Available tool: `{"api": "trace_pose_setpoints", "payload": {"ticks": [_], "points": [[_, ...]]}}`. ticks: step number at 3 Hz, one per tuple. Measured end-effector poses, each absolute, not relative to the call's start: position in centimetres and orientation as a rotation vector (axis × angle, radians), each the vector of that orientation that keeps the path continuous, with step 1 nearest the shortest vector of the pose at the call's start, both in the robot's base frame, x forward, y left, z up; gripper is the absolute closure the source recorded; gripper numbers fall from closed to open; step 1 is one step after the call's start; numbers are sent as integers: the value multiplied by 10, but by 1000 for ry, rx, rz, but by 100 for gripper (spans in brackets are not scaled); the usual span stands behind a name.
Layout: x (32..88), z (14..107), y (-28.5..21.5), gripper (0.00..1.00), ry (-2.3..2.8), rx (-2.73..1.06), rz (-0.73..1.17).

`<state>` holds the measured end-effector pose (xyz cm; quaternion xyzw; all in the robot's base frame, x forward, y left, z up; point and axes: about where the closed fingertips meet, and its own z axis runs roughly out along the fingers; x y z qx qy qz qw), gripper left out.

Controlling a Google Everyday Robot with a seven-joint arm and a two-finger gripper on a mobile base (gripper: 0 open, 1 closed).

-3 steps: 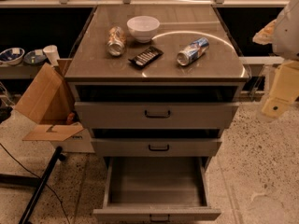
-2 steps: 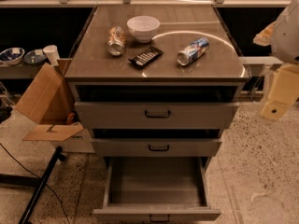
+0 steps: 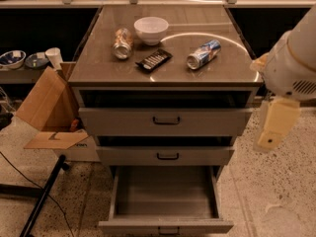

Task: Close bottom drawer

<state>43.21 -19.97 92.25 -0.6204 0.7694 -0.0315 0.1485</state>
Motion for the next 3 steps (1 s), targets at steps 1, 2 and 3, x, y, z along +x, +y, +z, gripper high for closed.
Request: {"api": "trace_pose_setpoints", "payload": {"ticks": [1,2,3], "points": [[423,827,-170,0,2150,-1869,58],[416,740,-152,0,2122,-1899,173],[405,648,-133,0,2089,-1927,288]]}}
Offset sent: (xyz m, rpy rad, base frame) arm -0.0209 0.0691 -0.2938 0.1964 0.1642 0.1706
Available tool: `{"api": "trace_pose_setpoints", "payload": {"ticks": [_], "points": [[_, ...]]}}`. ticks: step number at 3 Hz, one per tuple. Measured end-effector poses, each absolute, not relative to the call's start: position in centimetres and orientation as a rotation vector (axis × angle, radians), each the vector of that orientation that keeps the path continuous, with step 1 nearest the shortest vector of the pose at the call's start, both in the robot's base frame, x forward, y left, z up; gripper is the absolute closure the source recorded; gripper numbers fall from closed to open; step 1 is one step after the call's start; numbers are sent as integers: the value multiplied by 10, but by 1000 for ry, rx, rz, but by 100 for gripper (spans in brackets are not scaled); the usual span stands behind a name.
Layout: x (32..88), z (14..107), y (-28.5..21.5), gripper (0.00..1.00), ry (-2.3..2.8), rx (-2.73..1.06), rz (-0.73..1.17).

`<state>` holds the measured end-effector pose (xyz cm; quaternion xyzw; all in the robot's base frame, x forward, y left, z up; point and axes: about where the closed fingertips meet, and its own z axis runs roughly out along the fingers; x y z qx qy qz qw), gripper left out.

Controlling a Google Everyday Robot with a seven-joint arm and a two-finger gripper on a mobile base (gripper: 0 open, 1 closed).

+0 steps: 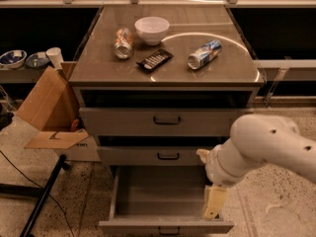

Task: Close bottom drawer

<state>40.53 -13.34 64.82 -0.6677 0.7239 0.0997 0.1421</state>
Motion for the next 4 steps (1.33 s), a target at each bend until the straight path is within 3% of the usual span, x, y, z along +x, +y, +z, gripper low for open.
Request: {"api": "trace_pose_setpoints", "payload": {"ticks": [2,4], "points": [[391,474,-110,0,2026,-1832,452],[396,441,-99,0,1998,-1890,501]]}}
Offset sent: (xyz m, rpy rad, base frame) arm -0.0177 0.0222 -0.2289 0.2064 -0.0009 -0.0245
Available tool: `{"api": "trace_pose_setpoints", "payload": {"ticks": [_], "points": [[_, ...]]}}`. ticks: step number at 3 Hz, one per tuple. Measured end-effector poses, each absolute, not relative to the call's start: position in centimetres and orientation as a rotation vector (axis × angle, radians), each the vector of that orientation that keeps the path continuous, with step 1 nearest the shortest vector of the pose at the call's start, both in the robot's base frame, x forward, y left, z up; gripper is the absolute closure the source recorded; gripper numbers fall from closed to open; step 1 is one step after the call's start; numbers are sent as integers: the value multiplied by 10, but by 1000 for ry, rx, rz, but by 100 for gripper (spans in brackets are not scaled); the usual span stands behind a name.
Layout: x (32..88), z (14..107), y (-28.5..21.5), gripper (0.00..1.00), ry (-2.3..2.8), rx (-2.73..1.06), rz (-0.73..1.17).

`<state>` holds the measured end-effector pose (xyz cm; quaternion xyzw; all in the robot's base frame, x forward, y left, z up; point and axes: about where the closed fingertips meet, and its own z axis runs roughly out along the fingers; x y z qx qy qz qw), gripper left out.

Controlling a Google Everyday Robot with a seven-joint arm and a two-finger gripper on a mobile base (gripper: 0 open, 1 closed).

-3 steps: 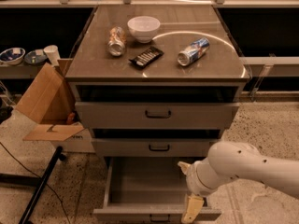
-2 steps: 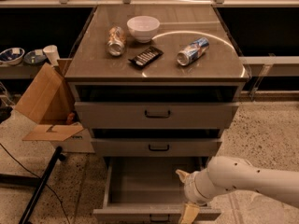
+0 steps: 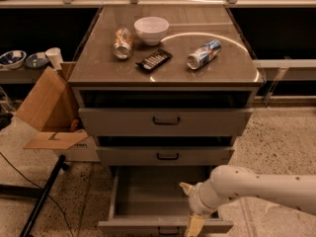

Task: Close bottom drawer

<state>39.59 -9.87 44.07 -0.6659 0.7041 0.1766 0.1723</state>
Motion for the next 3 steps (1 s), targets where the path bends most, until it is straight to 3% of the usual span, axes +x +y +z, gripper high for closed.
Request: {"api": "trace_pose_setpoints", "payload": {"ticks": [2,3], "points": [[410,321,-83,0,1883,-2000,706],[387,260,-88,0,1880,-1979,844]]}}
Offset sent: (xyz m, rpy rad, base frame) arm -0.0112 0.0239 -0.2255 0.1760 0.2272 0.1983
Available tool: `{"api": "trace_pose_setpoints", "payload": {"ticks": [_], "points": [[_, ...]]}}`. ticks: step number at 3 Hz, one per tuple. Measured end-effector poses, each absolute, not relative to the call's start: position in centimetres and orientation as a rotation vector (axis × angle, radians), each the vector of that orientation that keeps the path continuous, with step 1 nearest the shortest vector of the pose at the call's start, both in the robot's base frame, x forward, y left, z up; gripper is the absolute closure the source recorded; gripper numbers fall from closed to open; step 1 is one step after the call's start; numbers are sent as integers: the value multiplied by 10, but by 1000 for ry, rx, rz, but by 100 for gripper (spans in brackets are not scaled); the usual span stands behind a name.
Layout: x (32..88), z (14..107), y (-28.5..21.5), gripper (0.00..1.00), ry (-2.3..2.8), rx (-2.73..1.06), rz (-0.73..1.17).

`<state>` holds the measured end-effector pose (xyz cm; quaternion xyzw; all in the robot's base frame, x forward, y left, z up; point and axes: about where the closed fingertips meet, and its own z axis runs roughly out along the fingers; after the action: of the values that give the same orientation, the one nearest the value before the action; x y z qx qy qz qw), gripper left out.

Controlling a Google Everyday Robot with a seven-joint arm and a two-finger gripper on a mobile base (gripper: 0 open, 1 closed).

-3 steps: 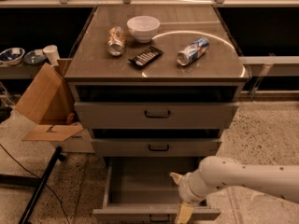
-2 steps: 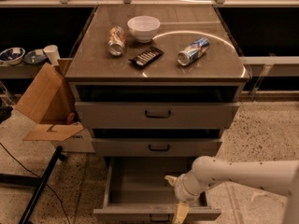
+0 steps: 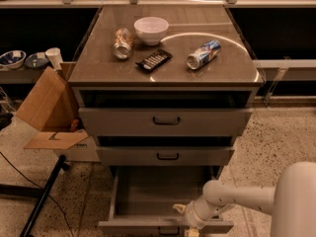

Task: Close bottom drawer

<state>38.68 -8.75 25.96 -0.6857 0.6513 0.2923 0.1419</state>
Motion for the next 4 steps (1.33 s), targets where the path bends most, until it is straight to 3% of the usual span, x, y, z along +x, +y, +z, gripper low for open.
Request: {"api": "trace_pose_setpoints", "payload": {"ticks": [1,2,4], "points": [[362,215,-99,0,1901,-1941,948],[342,188,-120,18,1940,-1887,1006],[344,192,-120,64,1941,-1884,1008]]}}
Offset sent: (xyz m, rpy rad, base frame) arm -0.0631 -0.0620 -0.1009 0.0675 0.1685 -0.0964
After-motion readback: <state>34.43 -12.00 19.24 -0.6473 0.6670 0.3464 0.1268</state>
